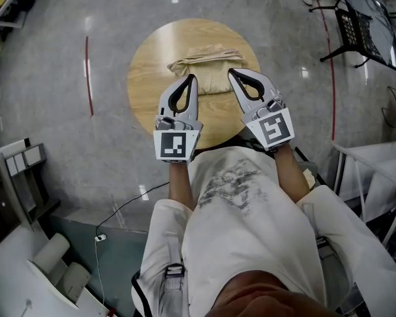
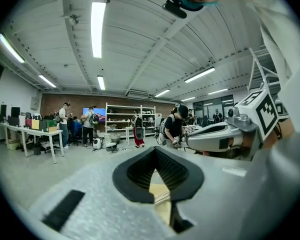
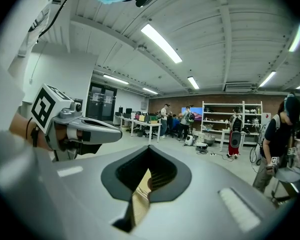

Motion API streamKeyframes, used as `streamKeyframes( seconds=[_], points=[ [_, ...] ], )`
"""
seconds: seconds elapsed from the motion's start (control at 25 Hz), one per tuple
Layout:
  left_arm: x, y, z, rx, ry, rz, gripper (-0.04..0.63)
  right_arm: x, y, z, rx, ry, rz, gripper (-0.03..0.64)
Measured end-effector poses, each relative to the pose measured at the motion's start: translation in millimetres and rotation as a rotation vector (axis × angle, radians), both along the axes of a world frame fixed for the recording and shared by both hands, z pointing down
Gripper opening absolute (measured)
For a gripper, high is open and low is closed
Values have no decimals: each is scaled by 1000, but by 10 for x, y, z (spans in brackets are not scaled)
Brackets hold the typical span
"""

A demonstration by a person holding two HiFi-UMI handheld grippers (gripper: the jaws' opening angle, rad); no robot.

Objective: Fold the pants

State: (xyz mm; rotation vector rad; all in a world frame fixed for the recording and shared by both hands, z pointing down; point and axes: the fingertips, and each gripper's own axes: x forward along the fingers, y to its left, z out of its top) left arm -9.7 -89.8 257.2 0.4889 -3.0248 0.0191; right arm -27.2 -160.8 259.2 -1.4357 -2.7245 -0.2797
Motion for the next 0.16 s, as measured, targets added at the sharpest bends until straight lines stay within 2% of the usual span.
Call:
streamKeyframes(
  seconds=[0.16],
  points=[
    [-3, -11, -6, 13, 14, -9, 8, 3, -1, 13, 5, 8, -4, 6]
  ],
)
